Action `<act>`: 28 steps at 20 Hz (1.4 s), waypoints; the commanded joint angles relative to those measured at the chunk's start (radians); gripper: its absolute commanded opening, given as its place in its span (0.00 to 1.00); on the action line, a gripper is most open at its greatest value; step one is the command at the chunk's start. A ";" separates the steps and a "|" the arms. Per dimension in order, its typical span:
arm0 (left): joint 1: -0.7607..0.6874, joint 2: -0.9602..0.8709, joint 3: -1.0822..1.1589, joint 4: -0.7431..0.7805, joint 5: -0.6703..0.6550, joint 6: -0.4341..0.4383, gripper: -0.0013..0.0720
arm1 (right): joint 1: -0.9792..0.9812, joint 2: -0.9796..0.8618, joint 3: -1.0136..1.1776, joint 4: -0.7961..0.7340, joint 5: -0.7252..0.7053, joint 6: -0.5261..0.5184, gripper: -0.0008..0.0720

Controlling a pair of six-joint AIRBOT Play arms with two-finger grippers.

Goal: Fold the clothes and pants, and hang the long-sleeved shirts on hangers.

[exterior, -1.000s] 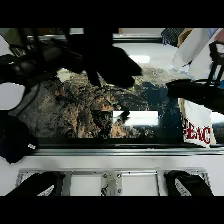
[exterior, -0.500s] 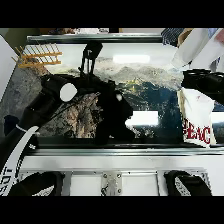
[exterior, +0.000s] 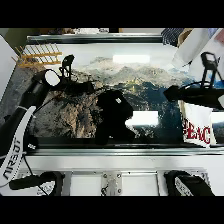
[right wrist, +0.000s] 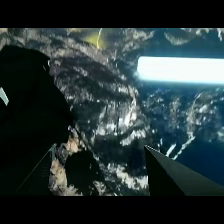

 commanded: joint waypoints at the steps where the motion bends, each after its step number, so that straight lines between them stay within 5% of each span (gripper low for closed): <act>1: 0.021 -0.153 0.000 -0.169 -0.001 0.014 0.94 | 0.000 -0.075 -0.045 0.005 0.060 0.001 0.85; 13: 0.007 -0.391 0.002 -0.504 0.181 0.012 0.93 | 0.113 -0.117 -0.165 0.056 0.066 0.001 0.85; 14: 0.005 -0.392 0.002 -0.504 0.204 0.014 0.74 | 0.134 -0.126 -0.179 0.057 0.066 0.001 0.85; 15: 0.010 -0.391 0.002 -0.505 0.209 0.015 0.31 | 0.158 -0.140 -0.198 0.057 0.066 0.001 0.85; 16: 0.026 -0.390 0.003 -0.506 0.205 0.019 0.03 | 0.180 -0.159 -0.216 0.058 0.066 0.001 0.85; 21: 0.099 -0.390 0.089 -0.496 0.066 0.117 0.03 | 0.334 -0.339 -0.269 0.164 0.056 0.004 0.85; 28: 0.113 -0.390 0.152 -0.410 -0.011 0.143 0.03 | 0.520 -0.501 -0.268 0.181 -0.108 0.004 0.85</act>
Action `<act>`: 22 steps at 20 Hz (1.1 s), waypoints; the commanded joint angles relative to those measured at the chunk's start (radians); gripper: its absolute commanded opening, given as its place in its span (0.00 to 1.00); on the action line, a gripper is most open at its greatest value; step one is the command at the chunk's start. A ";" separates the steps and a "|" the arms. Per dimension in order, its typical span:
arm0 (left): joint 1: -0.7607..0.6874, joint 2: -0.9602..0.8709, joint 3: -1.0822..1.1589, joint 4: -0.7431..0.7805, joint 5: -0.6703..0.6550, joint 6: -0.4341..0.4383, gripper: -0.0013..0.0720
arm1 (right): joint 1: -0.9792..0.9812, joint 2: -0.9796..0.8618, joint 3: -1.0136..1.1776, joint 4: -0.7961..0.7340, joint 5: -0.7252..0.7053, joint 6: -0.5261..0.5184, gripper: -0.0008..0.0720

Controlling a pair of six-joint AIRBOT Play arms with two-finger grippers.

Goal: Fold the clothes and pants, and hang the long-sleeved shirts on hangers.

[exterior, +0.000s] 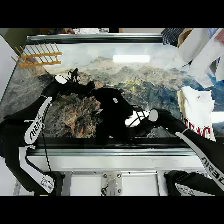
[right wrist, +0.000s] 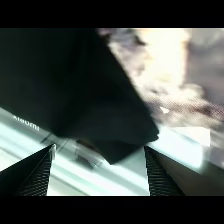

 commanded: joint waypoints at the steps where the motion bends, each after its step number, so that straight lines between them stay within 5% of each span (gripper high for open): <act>1: 0.005 -0.001 0.026 0.059 -0.048 0.013 0.03 | 0.059 -0.049 -0.002 0.011 -0.088 0.001 0.81; 5: 0.008 0.003 0.054 0.066 -0.067 0.014 0.03 | 0.059 -0.047 0.000 0.011 -0.138 0.001 0.12; 6: 0.012 0.008 0.065 0.066 -0.068 0.014 0.03 | 0.058 -0.042 0.000 0.011 -0.149 0.001 0.03; 9: 0.035 0.065 0.127 0.128 -0.090 0.014 0.03 | 0.018 0.019 0.041 -0.062 -0.116 0.001 0.02; 15: 0.173 0.361 0.388 0.221 -0.243 0.037 0.03 | -0.291 0.385 0.380 -0.441 0.177 0.001 0.02; 22: 0.227 0.750 0.502 0.221 -0.306 0.084 0.03 | -0.634 0.671 0.665 -0.462 0.173 0.001 0.02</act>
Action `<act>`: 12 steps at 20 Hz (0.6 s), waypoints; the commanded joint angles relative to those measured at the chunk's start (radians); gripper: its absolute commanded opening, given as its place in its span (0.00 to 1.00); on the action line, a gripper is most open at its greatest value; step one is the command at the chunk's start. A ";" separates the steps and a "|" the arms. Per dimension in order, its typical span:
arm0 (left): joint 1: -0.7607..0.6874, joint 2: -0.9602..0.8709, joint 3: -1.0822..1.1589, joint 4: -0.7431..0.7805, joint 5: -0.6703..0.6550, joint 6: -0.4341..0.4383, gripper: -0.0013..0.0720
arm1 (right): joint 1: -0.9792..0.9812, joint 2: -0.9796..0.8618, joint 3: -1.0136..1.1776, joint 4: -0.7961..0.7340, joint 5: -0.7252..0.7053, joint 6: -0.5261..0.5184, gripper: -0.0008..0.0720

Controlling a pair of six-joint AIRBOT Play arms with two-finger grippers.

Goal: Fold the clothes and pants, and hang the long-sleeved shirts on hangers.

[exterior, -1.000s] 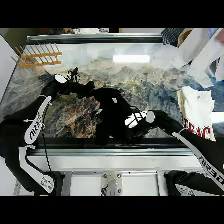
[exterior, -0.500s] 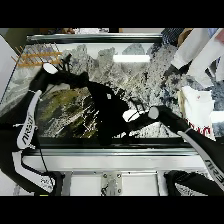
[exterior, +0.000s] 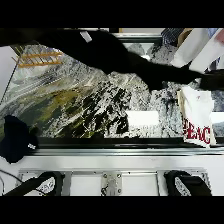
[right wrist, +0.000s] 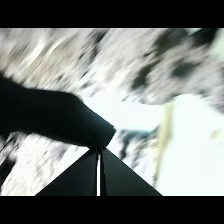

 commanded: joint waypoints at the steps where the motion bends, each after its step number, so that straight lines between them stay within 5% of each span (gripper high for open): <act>1: 0.015 0.175 0.015 0.009 -0.018 0.023 0.03 | -0.138 0.119 0.087 -0.029 0.007 0.002 0.02; 7: 0.015 0.340 -0.352 0.008 0.071 0.023 0.03 | -0.140 0.108 0.072 0.097 0.011 0.039 0.02; 12: 0.015 0.300 -0.704 0.001 0.121 0.023 0.03 | -0.138 0.046 -0.084 0.182 0.011 0.038 0.02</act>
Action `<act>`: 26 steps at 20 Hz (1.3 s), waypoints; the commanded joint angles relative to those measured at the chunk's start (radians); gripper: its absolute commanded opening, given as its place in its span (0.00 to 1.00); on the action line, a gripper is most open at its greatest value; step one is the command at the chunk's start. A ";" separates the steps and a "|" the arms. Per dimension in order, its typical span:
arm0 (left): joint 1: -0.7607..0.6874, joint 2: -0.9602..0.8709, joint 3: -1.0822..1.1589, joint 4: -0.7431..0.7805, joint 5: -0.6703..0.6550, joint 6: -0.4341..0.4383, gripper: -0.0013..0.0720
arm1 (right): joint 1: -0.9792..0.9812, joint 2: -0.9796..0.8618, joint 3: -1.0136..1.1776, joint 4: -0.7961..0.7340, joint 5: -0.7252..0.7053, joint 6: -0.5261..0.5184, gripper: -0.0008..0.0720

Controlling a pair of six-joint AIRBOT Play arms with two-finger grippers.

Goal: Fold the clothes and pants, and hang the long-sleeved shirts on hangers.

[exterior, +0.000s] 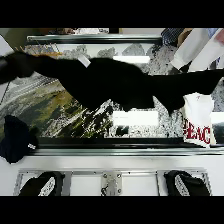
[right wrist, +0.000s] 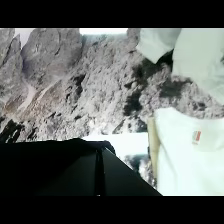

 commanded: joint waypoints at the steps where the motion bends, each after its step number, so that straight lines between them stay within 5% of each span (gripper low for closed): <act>1: 0.001 -0.050 -0.222 -0.010 0.020 0.002 0.03 | -0.002 -0.036 -0.136 0.077 0.000 0.002 0.02; 7: 0.001 -0.236 -0.430 -0.012 0.048 0.001 0.03 | 0.051 -0.126 -0.478 0.076 -0.052 -0.016 0.02; 12: 0.001 -0.344 -0.457 -0.011 0.040 0.002 0.03 | 0.068 -0.305 -0.497 0.076 -0.267 0.005 0.04; 13: 0.001 -0.352 -0.457 -0.012 0.040 0.002 0.03 | 0.068 -0.340 -0.472 0.076 -0.301 0.006 0.31; 14: 0.001 -0.355 -0.457 -0.009 0.040 0.002 0.03 | 0.068 -0.364 -0.435 0.076 -0.294 0.005 0.84; 15: 0.001 -0.352 -0.457 -0.002 0.040 0.002 0.03 | 0.068 -0.370 -0.401 0.059 -0.268 -0.002 1.00; 21: 0.001 -0.327 -0.457 0.000 0.060 0.004 0.03 | 0.096 -0.302 -0.541 0.025 -0.019 0.065 0.99; 26: 0.001 -0.327 -0.457 -0.001 0.066 0.005 0.03 | 0.171 -0.348 -0.793 0.142 -0.238 0.097 0.99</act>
